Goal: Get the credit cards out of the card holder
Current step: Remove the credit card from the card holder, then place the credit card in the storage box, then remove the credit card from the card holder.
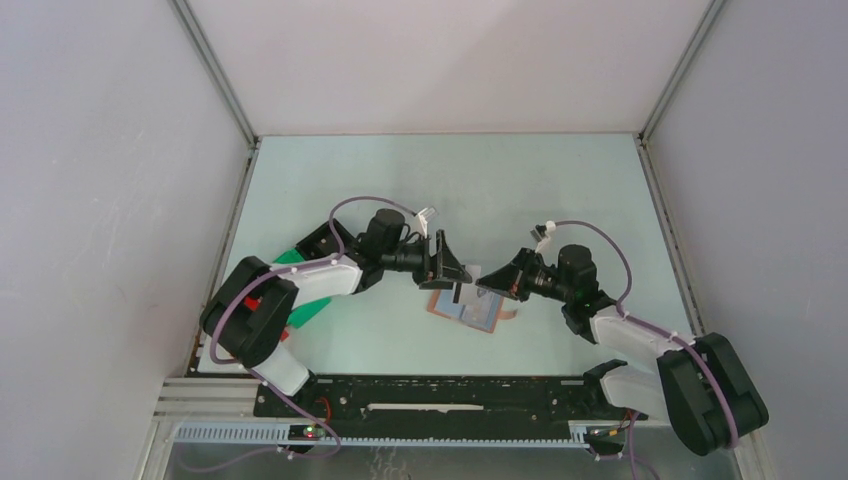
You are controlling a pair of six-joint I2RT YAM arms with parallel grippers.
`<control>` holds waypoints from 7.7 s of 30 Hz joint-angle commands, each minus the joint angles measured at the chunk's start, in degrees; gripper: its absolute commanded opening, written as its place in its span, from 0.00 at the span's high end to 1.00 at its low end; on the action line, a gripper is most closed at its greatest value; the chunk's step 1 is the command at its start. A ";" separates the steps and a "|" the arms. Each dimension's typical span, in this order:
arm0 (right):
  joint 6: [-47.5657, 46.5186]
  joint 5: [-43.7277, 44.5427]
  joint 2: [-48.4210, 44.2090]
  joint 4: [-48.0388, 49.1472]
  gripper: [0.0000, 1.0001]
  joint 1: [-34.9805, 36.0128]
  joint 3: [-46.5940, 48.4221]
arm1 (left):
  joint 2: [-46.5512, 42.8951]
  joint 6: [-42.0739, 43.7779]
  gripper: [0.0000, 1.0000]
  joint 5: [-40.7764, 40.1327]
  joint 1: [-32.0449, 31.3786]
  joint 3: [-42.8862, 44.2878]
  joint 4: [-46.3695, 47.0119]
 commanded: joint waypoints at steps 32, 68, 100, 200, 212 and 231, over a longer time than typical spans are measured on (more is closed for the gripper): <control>-11.64 8.99 -4.66 -21.60 0.20 -1.84 8.81 | -13.50 10.02 1.00 -39.06 4.43 13.90 -51.67; -15.04 6.59 -3.09 -30.17 0.22 -2.88 13.74 | 15.92 -11.97 0.99 -92.95 21.07 28.44 -98.47; -13.45 20.02 -1.65 -42.81 0.25 -3.26 12.31 | -5.89 14.30 0.54 -80.40 3.20 42.57 -93.86; 3.75 15.38 22.20 -5.21 0.77 7.64 1.14 | 15.60 -0.28 0.68 -9.09 -1.78 2.39 -6.04; 1.68 16.77 17.54 -9.59 0.77 5.83 0.74 | 14.99 -0.10 0.81 -9.00 -0.44 0.40 -5.02; -0.52 22.28 6.78 -16.79 0.75 11.07 2.42 | 14.92 0.63 0.75 -10.18 -0.26 0.33 -7.09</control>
